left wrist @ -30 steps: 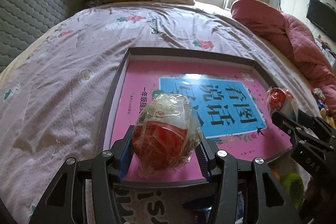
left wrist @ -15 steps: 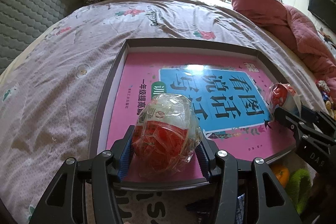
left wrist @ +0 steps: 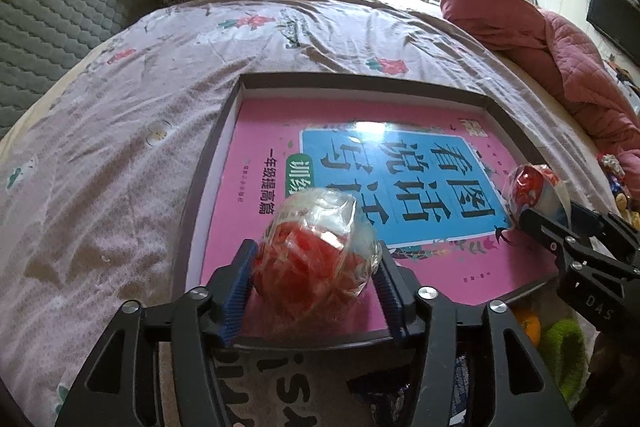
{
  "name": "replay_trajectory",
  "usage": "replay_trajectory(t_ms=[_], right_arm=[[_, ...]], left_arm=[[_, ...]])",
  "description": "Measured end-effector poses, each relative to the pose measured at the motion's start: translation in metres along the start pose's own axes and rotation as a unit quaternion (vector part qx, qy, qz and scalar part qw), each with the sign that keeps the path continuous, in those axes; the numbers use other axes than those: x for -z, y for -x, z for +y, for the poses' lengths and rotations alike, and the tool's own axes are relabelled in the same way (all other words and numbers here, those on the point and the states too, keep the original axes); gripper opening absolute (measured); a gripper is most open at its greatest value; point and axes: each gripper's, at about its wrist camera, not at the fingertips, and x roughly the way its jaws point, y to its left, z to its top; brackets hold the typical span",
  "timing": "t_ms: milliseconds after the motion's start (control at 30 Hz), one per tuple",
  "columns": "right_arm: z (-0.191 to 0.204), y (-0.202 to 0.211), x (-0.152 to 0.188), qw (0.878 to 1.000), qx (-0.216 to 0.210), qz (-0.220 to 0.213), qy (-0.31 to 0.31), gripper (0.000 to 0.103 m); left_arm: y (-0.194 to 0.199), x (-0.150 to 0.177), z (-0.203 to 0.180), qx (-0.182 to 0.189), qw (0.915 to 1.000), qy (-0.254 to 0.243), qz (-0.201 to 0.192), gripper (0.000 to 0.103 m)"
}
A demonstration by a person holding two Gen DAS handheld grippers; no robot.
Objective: Organize objects
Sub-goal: 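Carry the red wrapped ball over the tray with left tool while right tool carries its ball, then open the left tool onto the book while right tool releases its ball in the tray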
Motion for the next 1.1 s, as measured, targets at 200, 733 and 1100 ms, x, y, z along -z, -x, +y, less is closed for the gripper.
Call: replay_trajectory(t_ms=[200, 733, 1100], right_arm=[[0.0, 0.009, 0.0, 1.0, 0.0, -0.007, 0.001, 0.063], [-0.001, 0.046, -0.006, 0.999, -0.005, -0.032, -0.005, 0.063], [0.002, 0.083, -0.006, 0.998, -0.011, -0.054, -0.005, 0.063]], left_arm=[[0.008, -0.002, 0.0, -0.002, 1.0, 0.003, -0.005, 0.069], [0.048, -0.002, -0.005, -0.006, 0.9996, 0.01, -0.026, 0.074], [0.088, 0.008, -0.012, 0.002, 0.9988, 0.027, -0.04, 0.075]])
